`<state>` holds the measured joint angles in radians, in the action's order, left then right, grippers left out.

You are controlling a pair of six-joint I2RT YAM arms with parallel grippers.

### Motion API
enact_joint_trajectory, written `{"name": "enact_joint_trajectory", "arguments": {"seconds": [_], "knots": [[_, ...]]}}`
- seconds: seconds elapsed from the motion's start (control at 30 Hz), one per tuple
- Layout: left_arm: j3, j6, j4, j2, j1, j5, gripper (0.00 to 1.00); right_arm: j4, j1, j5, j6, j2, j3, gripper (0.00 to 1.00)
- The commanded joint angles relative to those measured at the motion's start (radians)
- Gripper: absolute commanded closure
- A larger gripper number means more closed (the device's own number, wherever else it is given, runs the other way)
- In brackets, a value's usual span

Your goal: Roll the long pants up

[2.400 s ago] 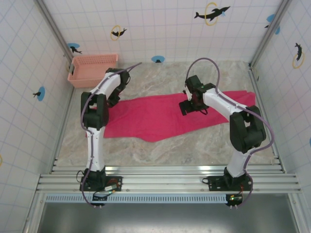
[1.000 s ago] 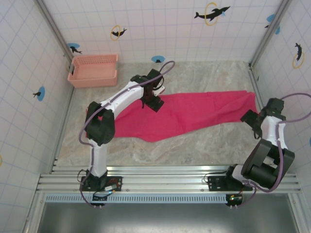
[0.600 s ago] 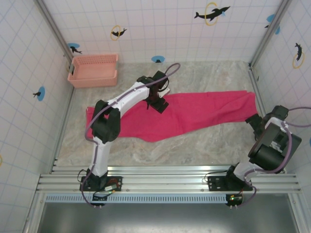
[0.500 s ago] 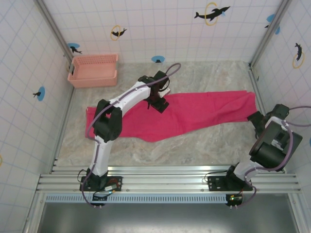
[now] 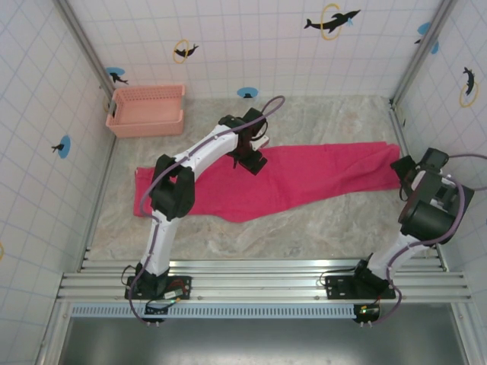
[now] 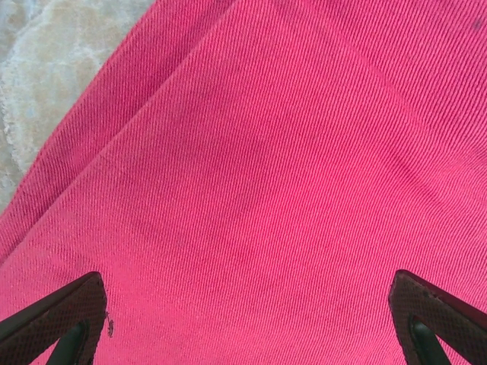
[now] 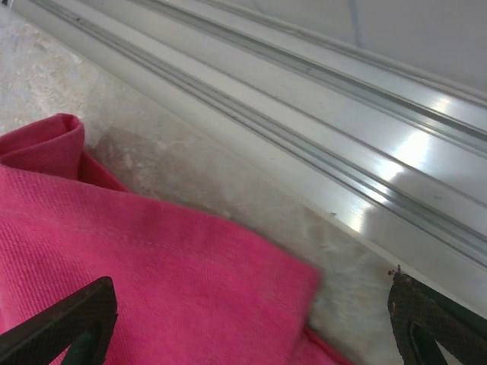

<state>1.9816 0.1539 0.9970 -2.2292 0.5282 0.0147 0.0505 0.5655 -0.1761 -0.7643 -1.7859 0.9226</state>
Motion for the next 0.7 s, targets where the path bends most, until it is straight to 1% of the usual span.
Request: {"name": "enact_joint_trajectory", "arguments": {"seconds": [0.0, 0.17, 0.2, 0.27, 0.33, 0.4, 0.43, 0.57, 0.6, 0.67], "knots": [[0.029, -0.020, 0.051, -0.021, -0.002, 0.013, 0.03, -0.144, -0.040, -0.001, -0.038, -0.085, -0.015, 0.07], [0.026, -0.020, 0.069, -0.027, -0.002, 0.016, 0.03, -0.149, -0.047, 0.006, -0.059, -0.079, -0.023, 0.11], [0.024, -0.020, 0.069, -0.029, -0.002, 0.019, 0.02, -0.141, -0.048, 0.000, -0.061, -0.073, -0.030, 0.14], [0.020, -0.020, 0.068, -0.030, -0.002, 0.025, 0.02, -0.141, -0.050, -0.009, -0.059, -0.066, -0.033, 0.22], [0.016, -0.020, 0.068, -0.035, -0.002, 0.032, 0.02, -0.140, -0.049, -0.022, -0.056, -0.060, -0.037, 0.37], [0.014, -0.020, 0.069, -0.040, -0.002, 0.039, 0.02, -0.143, -0.052, -0.026, -0.058, -0.048, -0.045, 0.48], [0.014, -0.020, 0.068, -0.043, -0.002, 0.045, 0.02, -0.145, -0.050, -0.029, -0.055, -0.040, -0.049, 0.53], [0.018, -0.020, 0.062, -0.052, -0.002, 0.063, 0.02, -0.161, -0.052, -0.028, -0.043, -0.006, -0.063, 0.63], [0.021, -0.020, 0.061, -0.056, -0.002, 0.067, 0.02, -0.165, -0.052, -0.027, -0.041, 0.004, -0.068, 0.69], [0.027, -0.020, 0.063, -0.060, -0.002, 0.076, 0.03, -0.158, -0.051, -0.035, -0.041, 0.030, -0.080, 0.77]]}}
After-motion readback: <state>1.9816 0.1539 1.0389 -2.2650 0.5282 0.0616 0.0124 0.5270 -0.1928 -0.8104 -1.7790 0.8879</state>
